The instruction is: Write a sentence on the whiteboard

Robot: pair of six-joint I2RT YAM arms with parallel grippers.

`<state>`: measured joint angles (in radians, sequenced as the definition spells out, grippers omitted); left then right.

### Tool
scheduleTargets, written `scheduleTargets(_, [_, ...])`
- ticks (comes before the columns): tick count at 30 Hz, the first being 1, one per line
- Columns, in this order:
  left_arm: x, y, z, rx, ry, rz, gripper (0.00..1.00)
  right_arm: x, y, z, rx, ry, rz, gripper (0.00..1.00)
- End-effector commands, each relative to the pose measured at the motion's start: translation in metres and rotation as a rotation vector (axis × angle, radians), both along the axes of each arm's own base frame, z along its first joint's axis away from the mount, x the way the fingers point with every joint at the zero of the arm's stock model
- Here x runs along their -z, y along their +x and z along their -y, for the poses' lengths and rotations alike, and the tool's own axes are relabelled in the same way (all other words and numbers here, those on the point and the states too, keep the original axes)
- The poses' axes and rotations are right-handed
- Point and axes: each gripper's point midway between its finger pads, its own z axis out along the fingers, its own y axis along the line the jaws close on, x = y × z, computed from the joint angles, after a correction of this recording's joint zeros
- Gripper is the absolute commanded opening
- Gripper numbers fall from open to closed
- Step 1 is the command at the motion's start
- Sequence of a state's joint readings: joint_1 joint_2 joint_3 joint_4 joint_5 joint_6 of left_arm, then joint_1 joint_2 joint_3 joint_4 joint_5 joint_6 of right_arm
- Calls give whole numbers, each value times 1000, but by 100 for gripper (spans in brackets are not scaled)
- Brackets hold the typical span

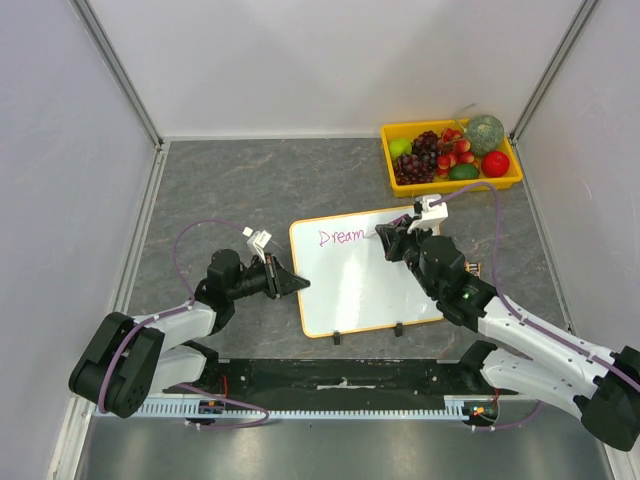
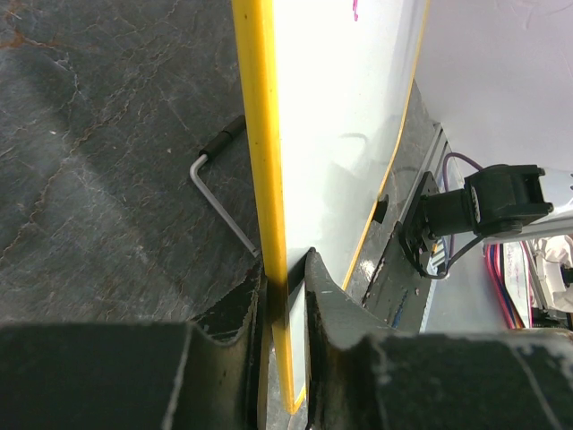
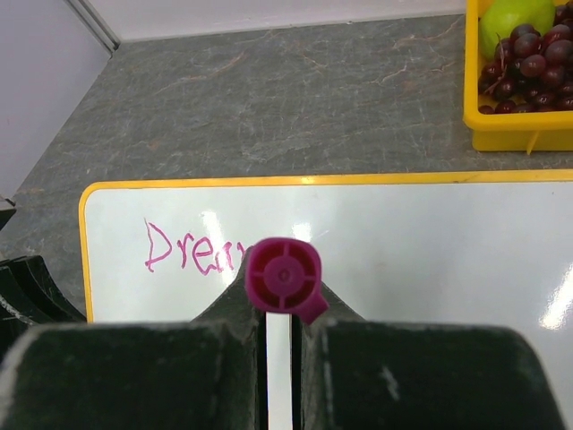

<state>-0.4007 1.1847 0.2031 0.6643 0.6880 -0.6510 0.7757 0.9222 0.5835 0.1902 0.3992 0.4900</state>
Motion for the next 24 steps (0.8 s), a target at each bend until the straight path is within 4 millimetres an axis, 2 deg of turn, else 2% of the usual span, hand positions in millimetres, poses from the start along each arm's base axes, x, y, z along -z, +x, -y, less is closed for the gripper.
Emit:
scheduleTargets(1, [18, 5, -7, -23, 86, 21, 2, -36, 3, 4, 27, 50, 55, 0])
scheduleTargets(8, [18, 5, -7, -22, 87, 20, 2, -46, 9, 8, 57, 58, 69, 0])
scheduleTargets(14, [19, 5, -7, -23, 87, 19, 2, -37, 18, 12, 88, 39, 47, 0])
scheduleTargets(24, [19, 5, -7, -23, 87, 20, 2, -21, 21, 13, 85, 27, 19, 0])
